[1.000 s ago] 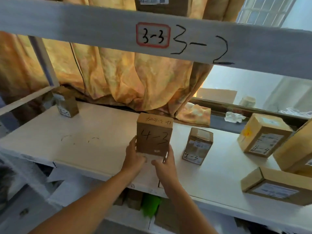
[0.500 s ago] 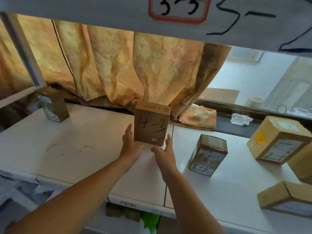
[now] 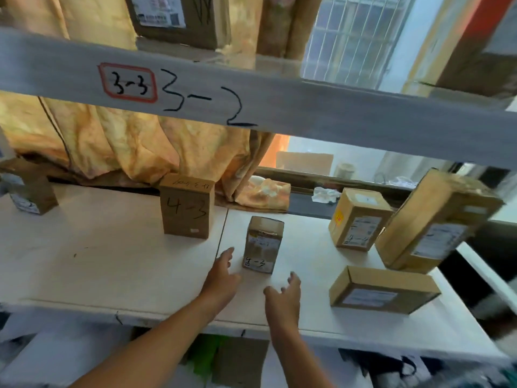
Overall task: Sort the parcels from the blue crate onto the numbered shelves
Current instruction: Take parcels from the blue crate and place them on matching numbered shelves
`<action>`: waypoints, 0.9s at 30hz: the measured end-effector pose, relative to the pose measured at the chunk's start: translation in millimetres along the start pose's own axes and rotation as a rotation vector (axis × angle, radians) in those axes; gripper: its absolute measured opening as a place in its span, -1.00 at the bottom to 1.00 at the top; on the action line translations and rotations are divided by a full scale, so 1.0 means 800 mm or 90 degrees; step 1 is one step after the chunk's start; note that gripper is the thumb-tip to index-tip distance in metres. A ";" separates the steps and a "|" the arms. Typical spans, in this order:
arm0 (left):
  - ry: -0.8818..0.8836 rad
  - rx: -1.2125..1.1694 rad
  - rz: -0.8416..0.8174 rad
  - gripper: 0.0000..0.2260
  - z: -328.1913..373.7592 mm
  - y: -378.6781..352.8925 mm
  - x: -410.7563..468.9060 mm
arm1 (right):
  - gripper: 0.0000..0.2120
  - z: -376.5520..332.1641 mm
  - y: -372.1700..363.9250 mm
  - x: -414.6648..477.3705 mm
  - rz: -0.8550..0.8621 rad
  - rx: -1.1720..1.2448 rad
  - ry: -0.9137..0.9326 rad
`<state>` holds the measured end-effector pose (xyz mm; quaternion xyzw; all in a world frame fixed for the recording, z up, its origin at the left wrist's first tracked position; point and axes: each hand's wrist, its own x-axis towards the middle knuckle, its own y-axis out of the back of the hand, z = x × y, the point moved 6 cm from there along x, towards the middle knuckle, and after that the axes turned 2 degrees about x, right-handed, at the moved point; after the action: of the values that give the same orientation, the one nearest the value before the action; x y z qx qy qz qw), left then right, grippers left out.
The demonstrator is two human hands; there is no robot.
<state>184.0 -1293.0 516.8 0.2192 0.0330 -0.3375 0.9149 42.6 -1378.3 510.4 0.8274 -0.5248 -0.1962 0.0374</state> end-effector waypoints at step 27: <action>0.013 -0.018 0.073 -0.51 -0.005 -0.037 0.062 | -0.60 -0.015 -0.019 0.048 -0.101 0.049 0.012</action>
<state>203.9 -1341.1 491.4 0.2109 0.0348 -0.2817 0.9354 74.0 -1407.0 506.3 0.8690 -0.4644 -0.1708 -0.0052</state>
